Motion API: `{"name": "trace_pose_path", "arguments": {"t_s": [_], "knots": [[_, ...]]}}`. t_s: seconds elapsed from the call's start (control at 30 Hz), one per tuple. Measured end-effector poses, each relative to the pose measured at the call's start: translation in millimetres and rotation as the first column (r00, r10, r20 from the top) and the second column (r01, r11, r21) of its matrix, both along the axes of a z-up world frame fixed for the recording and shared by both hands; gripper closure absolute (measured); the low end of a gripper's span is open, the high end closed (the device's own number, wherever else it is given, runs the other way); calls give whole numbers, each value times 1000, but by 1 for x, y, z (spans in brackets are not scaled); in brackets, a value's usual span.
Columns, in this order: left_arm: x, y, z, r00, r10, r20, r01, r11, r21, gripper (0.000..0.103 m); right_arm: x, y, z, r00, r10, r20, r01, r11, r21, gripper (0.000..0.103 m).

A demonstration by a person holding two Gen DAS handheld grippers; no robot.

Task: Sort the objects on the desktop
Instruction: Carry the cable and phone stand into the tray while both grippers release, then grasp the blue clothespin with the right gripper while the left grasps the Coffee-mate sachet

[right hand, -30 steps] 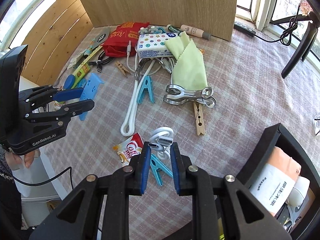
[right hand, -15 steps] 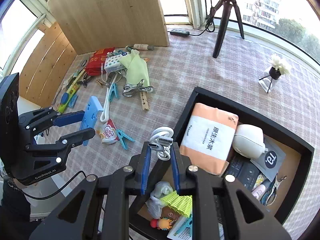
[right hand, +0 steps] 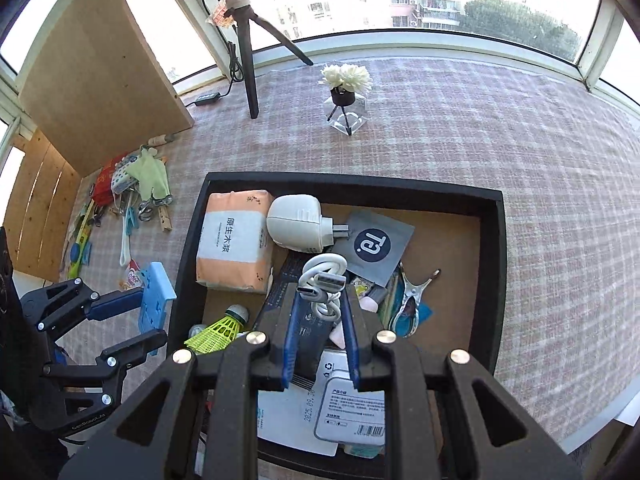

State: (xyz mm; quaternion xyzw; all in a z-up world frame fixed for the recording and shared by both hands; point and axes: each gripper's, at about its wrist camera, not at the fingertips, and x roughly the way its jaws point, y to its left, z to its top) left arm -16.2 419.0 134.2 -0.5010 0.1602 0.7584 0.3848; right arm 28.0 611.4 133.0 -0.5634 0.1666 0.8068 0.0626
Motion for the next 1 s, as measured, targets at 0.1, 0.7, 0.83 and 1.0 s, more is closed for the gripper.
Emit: {"name": "trace_pose_path", "arguments": {"t_s": [0.1, 0.7, 0.83, 1.0], "knots": [[7, 12, 0, 1000, -23, 2, 23, 1000, -1, 68, 7, 9, -3, 1000, -25, 7, 25, 1000, -2, 83], [-18, -52, -18, 984, 173, 45, -169, 982, -81, 42, -22, -44, 1, 992, 124, -18, -124, 992, 9, 54], [-35, -92, -31, 953, 294, 69, -286, 952, -112, 42, -40, -85, -4, 971, 239, -18, -238, 971, 27, 54], [-55, -145, -59, 875, 464, 139, -439, 880, -179, 42, -64, -148, -15, 913, 407, -17, -406, 913, 43, 54]]}}
